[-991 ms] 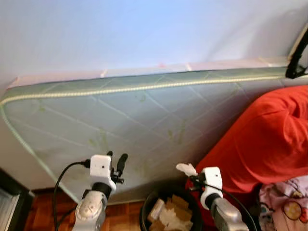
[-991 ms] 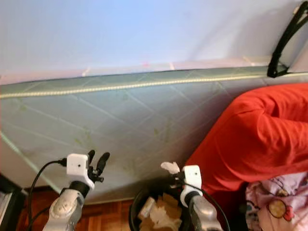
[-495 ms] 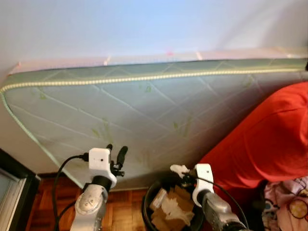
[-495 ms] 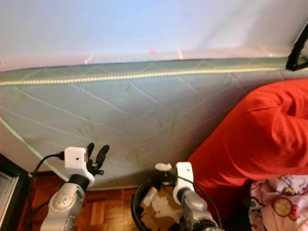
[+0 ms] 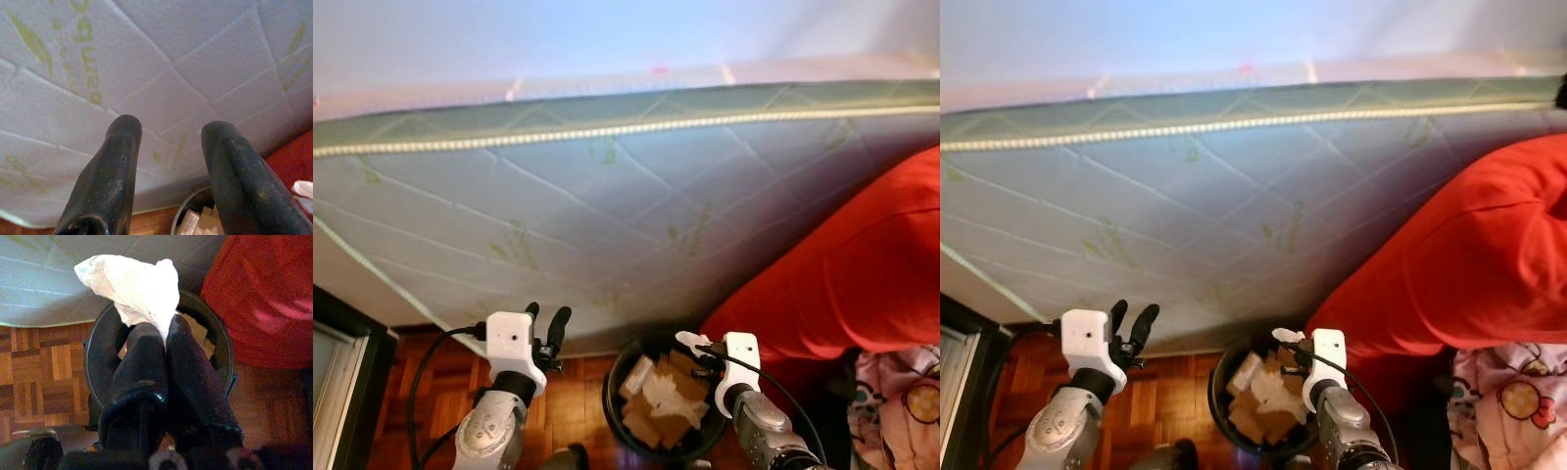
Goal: Clean up the room
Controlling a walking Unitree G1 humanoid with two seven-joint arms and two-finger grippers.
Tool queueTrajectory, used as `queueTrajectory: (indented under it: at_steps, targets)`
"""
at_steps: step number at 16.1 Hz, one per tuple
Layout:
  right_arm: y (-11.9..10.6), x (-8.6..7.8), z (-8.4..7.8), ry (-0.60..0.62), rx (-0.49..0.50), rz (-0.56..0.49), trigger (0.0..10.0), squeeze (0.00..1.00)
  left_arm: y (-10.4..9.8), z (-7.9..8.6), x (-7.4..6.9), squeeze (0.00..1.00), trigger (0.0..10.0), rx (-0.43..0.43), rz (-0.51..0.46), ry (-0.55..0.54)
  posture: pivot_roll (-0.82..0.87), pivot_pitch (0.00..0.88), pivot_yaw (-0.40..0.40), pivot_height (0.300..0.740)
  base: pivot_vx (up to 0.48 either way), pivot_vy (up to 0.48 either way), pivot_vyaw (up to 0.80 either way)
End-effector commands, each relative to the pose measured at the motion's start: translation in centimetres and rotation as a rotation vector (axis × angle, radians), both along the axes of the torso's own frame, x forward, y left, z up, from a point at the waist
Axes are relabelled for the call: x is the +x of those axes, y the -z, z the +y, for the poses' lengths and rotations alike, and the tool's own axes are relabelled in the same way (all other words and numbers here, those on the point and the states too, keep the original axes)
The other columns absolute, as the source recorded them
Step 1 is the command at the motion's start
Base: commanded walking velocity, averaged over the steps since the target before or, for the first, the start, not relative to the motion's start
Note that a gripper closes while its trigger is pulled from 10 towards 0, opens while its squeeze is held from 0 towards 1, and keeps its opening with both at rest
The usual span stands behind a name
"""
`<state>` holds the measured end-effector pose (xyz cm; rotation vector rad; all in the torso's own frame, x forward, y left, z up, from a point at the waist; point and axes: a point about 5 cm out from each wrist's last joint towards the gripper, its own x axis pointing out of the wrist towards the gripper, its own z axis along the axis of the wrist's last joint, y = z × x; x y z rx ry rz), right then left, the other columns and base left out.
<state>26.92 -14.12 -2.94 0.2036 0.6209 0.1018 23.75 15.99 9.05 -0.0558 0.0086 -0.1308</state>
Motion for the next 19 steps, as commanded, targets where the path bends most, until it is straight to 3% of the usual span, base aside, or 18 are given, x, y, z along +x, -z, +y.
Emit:
queueTrajectory:
  at_steps: [1, 7, 8, 9, 11, 12, 19]
  targets:
    - [0.6, -0.7, 0.0, 0.012, 0.014, 0.037, 10.0, 0.0, 0.1, 0.1, -0.5, 0.0, 10.0, 0.004, 0.018, -0.005, 0.18, 0.311, -0.012, 0.74, 0.0, 0.0, 0.0]
    - [0.5, -0.6, 2.1, -0.074, 0.074, 0.047, 10.0, 0.0, -0.2, 0.2, -1.3, 0.0, 10.0, 0.004, 0.039, -0.024, 0.2, 0.353, -0.023, 0.74, 0.0, 0.0, 0.0]
    - [0.4, -0.5, 2.4, -0.082, 0.087, 0.049, 10.0, 0.13, -0.2, 0.3, -1.3, 0.0, 10.0, 0.005, 0.043, -0.029, 0.2, 0.356, -0.026, 0.74, 0.0, 0.0, 0.0]
    - [0.4, -0.5, 2.6, -0.087, 0.089, 0.049, 10.0, 0.18, -0.2, 0.4, -1.4, 0.0, 10.0, 0.005, 0.044, -0.034, 0.2, 0.358, -0.028, 0.74, 0.0, 0.0, 0.0]
    - [0.4, -0.5, 2.6, -0.084, 0.091, 0.05, 10.0, 0.61, -0.3, 0.3, -1.4, 0.0, 10.0, 0.004, 0.046, -0.037, 0.2, 0.36, -0.031, 0.74, 0.0, 0.0, 0.0]
    - [0.5, -0.6, 2.6, -0.086, 0.081, 0.056, 10.0, 0.96, -0.3, 0.3, -1.4, 0.0, 10.0, 0.003, 0.046, -0.039, 0.2, 0.361, -0.033, 0.74, 0.0, 0.0, 0.0]
    - [0.7, -0.9, 3.0, -0.102, 0.09, 0.068, 10.0, 0.99, -0.4, 0.2, -1.5, 0.0, 10.0, 0.002, 0.049, -0.051, 0.21, 0.366, -0.042, 0.74, 0.0, 0.0, 0.0]
